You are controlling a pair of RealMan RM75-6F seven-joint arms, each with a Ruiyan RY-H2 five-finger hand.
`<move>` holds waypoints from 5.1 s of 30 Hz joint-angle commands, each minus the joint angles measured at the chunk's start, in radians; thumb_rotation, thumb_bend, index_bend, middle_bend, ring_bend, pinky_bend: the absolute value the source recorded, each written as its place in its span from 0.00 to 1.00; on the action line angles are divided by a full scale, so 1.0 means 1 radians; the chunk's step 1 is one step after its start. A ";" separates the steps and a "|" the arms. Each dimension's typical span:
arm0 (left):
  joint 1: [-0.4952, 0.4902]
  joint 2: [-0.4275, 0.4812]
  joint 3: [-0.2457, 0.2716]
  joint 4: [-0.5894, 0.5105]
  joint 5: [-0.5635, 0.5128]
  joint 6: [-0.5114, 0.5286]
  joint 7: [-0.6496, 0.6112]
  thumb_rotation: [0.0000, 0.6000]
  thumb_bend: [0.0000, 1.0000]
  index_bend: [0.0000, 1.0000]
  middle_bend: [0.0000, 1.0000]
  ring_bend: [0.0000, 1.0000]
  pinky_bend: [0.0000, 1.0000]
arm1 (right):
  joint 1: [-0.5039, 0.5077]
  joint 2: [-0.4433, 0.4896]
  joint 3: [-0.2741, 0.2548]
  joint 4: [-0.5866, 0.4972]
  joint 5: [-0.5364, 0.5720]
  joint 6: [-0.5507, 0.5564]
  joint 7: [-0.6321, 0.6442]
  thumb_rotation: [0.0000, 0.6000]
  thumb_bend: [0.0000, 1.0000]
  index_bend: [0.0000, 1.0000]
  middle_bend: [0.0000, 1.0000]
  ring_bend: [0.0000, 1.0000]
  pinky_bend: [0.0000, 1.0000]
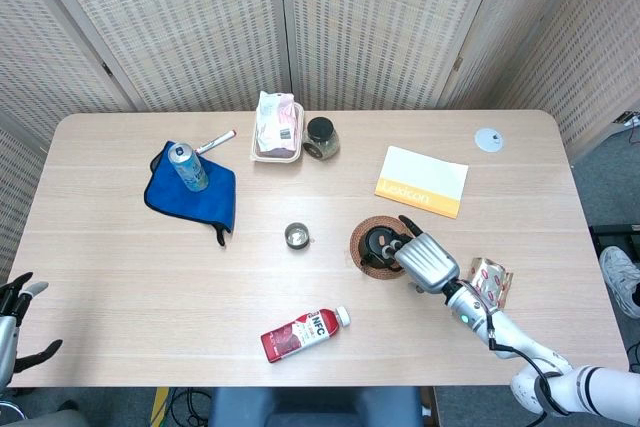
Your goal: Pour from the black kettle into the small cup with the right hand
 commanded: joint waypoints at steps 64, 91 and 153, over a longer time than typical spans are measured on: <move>0.011 -0.009 0.000 0.022 -0.004 0.005 -0.020 1.00 0.11 0.22 0.11 0.14 0.05 | -0.010 -0.039 -0.026 0.083 0.034 -0.098 -0.037 1.00 0.00 0.45 0.50 0.38 0.00; 0.007 -0.012 -0.003 0.031 -0.016 -0.011 -0.023 1.00 0.11 0.22 0.11 0.14 0.05 | 0.030 -0.029 0.011 0.064 0.038 -0.132 0.030 1.00 0.00 0.76 0.80 0.71 0.00; -0.017 -0.020 -0.006 0.015 -0.023 -0.034 0.018 1.00 0.14 0.23 0.11 0.14 0.04 | 0.033 -0.032 0.052 0.109 -0.038 -0.039 0.303 0.76 0.30 1.00 1.00 0.90 0.18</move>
